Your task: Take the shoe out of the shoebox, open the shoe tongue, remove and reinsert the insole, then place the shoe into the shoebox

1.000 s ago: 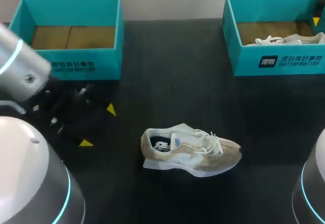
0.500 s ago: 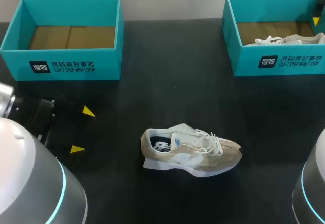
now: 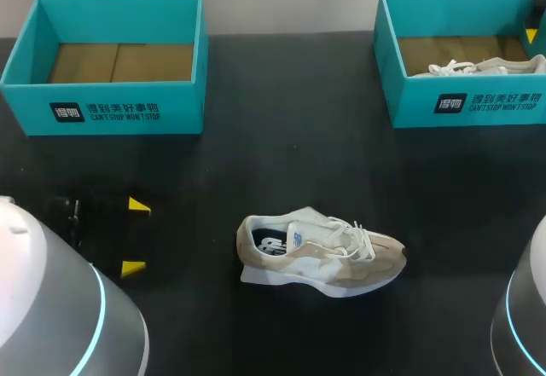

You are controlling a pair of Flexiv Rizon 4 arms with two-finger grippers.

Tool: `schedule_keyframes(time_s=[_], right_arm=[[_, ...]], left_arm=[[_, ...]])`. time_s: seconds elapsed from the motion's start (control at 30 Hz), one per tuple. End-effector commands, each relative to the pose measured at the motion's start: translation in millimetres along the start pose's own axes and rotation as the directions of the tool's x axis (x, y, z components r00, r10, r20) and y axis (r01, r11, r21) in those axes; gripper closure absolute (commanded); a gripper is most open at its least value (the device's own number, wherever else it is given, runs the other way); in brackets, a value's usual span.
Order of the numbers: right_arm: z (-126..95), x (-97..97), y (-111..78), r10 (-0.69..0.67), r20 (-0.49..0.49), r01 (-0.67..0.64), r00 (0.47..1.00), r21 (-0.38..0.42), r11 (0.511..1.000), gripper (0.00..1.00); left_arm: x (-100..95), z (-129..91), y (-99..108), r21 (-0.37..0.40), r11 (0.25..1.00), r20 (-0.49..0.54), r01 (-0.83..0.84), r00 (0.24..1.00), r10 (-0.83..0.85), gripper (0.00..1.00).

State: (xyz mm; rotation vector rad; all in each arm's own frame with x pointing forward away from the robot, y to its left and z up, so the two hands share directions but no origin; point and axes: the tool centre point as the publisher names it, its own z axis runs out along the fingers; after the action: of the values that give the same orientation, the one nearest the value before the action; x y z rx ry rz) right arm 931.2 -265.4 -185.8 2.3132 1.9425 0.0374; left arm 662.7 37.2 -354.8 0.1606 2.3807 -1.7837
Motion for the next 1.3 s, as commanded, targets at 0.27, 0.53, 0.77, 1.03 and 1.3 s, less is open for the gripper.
schedule_keyframes(time_s=[0.27, 0.53, 0.77, 1.03, 1.3], right_arm=[[0.1, 0.0, -0.4, 0.000, 0.000, 0.000, 1.000, 0.000, 1.000, 0.00], [0.1, 0.0, -0.4, 0.000, 0.000, 0.000, 1.000, 0.000, 1.000, 0.00], [0.1, 0.0, -0.4, 0.000, 0.000, 0.000, 1.000, 0.000, 1.000, 0.00], [0.1, 0.0, -0.4, 0.000, 0.000, 0.000, 1.000, 0.000, 1.000, 0.00], [0.1, 0.0, -0.4, 0.000, 0.000, 0.000, 1.000, 0.000, 1.000, 0.00]], left_arm=[[-8.9, 2.6, 11.4, -0.029, 0.997, -0.039, 0.065, 0.997, -0.066, 0.00], [-3.7, 15.9, 28.2, -0.037, 0.991, -0.050, 0.128, 0.990, -0.130, 0.00], [-4.6, 31.4, 29.4, -0.013, 0.987, -0.048, 0.159, 0.986, -0.159, 0.00], [-7.1, 49.6, 28.9, 0.013, 0.988, -0.072, 0.153, 0.986, -0.152, 0.00], [-9.3, 73.7, 22.3, 0.029, 0.988, -0.098, 0.151, 0.984, -0.147, 0.00]])
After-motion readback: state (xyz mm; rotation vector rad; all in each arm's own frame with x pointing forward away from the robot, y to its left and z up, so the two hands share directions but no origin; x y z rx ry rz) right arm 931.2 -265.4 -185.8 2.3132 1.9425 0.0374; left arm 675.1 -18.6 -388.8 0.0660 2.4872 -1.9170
